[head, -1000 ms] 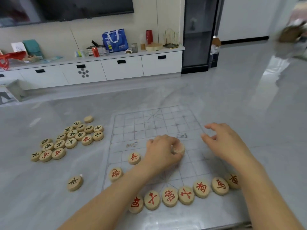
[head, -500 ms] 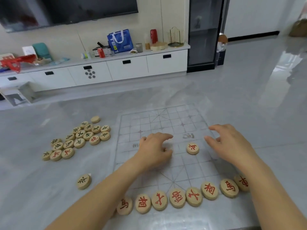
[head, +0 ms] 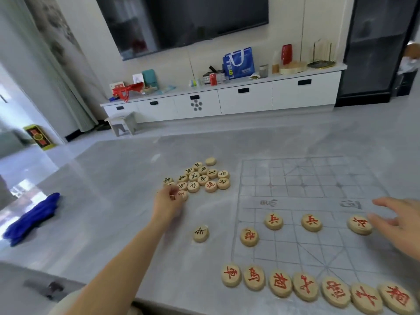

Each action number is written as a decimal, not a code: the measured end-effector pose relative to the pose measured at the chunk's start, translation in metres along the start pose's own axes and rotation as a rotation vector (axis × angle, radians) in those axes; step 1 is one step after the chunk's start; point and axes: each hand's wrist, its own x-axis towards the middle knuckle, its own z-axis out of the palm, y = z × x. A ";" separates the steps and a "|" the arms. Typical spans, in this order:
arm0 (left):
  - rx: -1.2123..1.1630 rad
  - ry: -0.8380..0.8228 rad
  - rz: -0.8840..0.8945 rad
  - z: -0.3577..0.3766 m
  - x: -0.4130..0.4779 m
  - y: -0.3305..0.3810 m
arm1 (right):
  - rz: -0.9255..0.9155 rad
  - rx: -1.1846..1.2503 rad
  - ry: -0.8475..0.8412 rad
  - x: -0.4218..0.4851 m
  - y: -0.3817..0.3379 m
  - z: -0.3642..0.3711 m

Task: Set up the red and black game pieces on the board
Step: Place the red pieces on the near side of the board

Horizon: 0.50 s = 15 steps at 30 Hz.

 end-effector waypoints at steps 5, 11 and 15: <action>0.399 -0.053 0.116 0.004 0.010 -0.009 | -0.012 -0.005 -0.064 -0.003 -0.001 -0.001; 0.506 -0.124 0.079 0.008 0.015 0.006 | -0.013 0.020 0.000 -0.015 -0.029 -0.023; 0.444 -0.108 0.166 0.018 0.004 0.022 | -0.010 0.045 0.034 -0.020 -0.035 -0.031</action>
